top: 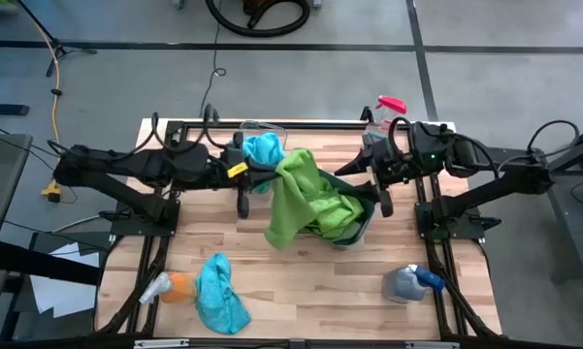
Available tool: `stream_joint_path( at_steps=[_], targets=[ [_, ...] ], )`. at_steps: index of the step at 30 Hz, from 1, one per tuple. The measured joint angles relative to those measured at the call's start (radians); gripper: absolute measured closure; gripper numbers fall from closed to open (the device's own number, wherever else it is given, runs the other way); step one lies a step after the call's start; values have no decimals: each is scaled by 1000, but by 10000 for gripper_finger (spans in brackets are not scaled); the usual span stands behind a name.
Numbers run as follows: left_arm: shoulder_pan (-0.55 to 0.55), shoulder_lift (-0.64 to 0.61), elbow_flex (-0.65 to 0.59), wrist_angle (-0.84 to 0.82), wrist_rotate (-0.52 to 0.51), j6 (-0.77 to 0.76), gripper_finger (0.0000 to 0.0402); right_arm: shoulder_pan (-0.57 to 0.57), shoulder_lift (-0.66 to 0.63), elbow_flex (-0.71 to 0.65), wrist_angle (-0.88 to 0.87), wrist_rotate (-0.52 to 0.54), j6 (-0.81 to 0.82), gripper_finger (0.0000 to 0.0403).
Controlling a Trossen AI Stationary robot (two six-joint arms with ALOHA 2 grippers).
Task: Sort microfiber towel by color & place in baskets
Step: Put the green microfiber towel into the blue bin
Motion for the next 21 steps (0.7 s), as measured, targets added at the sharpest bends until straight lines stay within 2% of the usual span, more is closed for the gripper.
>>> stream_joint_path(
  at_steps=[4, 7, 11, 16, 21],
  targets=[
    [24, -35, -119, 201, 2, -2, 401, 11, 0, 0, 4, 47, -2, 185],
    [42, -34, -140, 229, 2, -9, 401, 12, 0, 0, 5, 50, -3, 185],
    [74, 3, -139, 309, 36, -4, 401, 12, -1, 0, 15, 50, -2, 185],
    [125, 91, -134, 525, 87, 68, 401, 12, -11, 0, 45, 50, -2, 185],
    [180, 217, -35, 551, 115, 160, 401, 12, -44, 0, 76, 50, -2, 185]
  ],
)
